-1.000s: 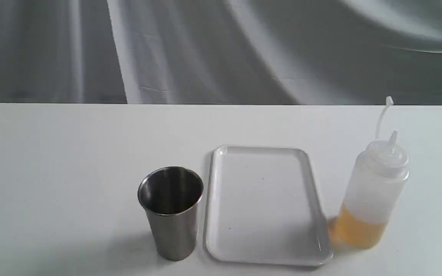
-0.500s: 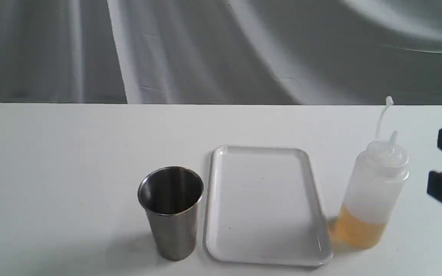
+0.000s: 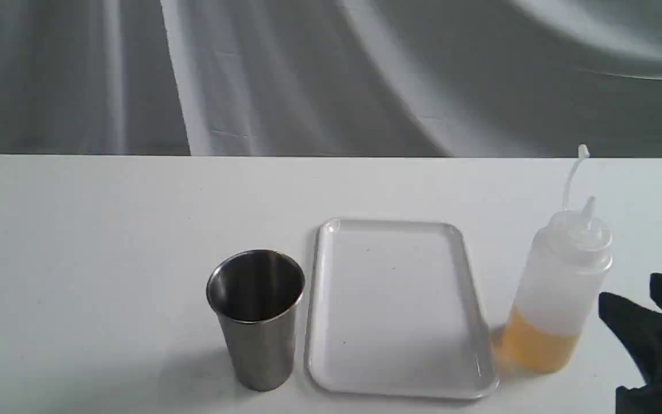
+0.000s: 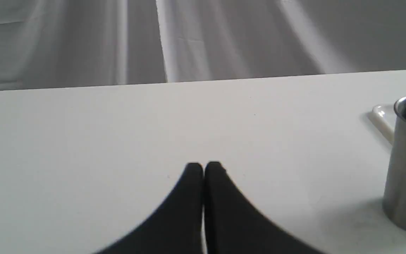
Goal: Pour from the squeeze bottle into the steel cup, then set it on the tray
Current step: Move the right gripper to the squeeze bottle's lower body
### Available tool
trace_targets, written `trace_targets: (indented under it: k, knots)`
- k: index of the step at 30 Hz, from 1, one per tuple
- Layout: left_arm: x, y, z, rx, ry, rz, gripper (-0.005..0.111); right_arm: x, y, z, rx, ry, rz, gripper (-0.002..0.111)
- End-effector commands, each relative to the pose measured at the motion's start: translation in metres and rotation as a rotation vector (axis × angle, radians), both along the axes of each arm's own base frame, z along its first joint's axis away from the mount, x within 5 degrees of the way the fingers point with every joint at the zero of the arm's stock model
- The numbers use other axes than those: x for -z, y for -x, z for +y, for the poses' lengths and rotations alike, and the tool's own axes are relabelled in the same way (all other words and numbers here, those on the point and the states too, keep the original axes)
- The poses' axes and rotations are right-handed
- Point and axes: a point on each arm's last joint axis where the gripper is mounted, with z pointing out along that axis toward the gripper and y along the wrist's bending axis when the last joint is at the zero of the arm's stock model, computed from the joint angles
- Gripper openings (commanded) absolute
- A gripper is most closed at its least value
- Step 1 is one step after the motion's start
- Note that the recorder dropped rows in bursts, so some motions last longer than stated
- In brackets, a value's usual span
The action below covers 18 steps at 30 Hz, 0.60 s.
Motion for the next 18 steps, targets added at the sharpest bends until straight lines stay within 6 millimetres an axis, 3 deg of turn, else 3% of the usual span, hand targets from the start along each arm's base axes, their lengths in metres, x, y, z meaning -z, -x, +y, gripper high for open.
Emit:
trace_targets:
  k: [1,3,5,10,18]
  knots:
    - [0.001,0.0,0.0,-0.002,0.005,-0.006,0.0,0.001,0.001,0.0,-0.01,0.018,-0.002,0.088]
    - [0.001,0.0,0.0,-0.002,0.005,-0.006,0.0,0.003,0.001,0.0,-0.006,0.028,0.021,0.101]
    - [0.001,0.0,0.0,-0.002,0.005,-0.006,0.0,0.005,0.002,-0.001,-0.008,0.043,0.038,0.105]
    - [0.001,0.0,0.0,-0.003,0.007,-0.006,0.0,0.006,0.002,-0.001,-0.007,0.05,0.051,0.105]
    - [0.001,0.0,0.0,-0.003,0.007,-0.006,0.0,0.028,-0.009,0.0,-0.012,0.053,0.184,0.105]
